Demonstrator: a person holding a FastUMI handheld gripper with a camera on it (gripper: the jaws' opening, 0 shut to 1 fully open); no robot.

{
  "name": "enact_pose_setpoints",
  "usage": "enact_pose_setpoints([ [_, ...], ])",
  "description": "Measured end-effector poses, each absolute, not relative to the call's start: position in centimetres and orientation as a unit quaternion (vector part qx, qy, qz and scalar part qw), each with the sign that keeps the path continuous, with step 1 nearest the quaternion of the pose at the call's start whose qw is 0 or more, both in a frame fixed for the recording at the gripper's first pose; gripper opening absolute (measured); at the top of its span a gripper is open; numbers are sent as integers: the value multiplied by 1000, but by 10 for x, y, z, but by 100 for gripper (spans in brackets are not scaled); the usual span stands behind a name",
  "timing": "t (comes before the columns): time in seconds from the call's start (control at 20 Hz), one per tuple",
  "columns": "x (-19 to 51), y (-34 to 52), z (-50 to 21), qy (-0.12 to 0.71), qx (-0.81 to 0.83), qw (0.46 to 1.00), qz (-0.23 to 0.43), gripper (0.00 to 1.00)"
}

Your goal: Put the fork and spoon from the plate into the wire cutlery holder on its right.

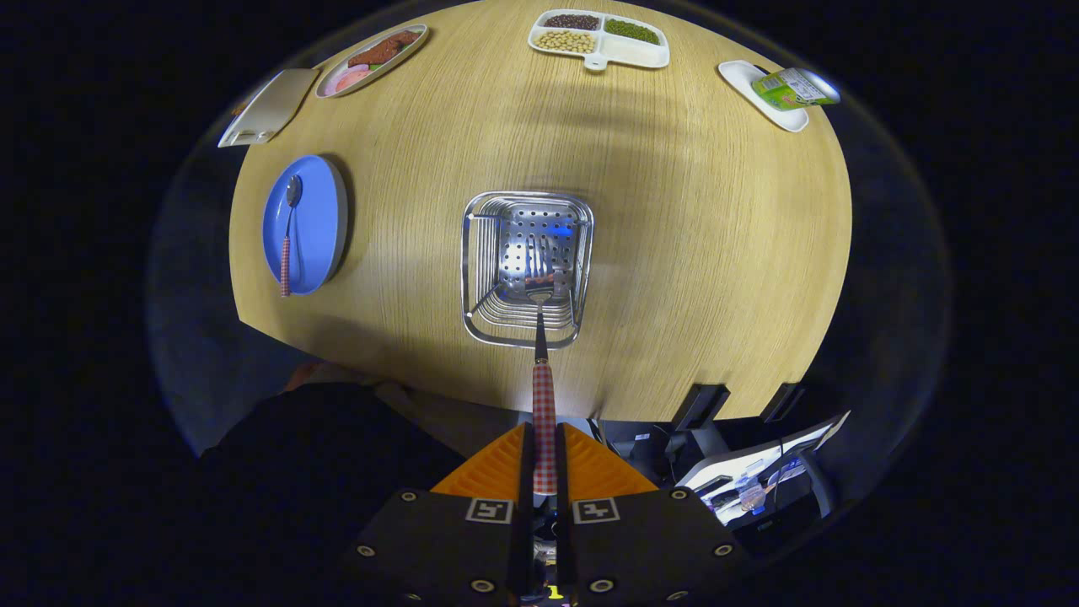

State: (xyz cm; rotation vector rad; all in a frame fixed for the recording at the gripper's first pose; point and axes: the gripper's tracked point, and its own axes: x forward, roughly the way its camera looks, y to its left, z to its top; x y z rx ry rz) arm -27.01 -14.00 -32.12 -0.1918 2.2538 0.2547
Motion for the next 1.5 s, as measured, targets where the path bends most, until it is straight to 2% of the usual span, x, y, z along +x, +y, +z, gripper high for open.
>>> enact_pose_setpoints([
  [0.35, -242, -130, -335, 889, -66, 446, 78, 11],
  [0.75, -224, -110, -329, 860, -43, 503, 68, 19],
  [0.85, -220, -92, -326, 852, -25, 518, 71, 25],
  [1.0, -221, -53, -317, 848, 28, 522, 87, 48],
  [1.05, -219, -44, -317, 843, 32, 528, 94, 54],
  [1.15, -218, -22, -314, 834, 40, 540, 105, 56],
  [1.25, -216, 2, -313, 828, 51, 547, 113, 64],
  [1.3, -214, 12, -314, 824, 50, 551, 117, 73],
  [1.4, -215, 33, -315, 820, 47, 555, 129, 82],
  [1.5, -222, 57, -319, 819, 41, 554, 145, 84],
])
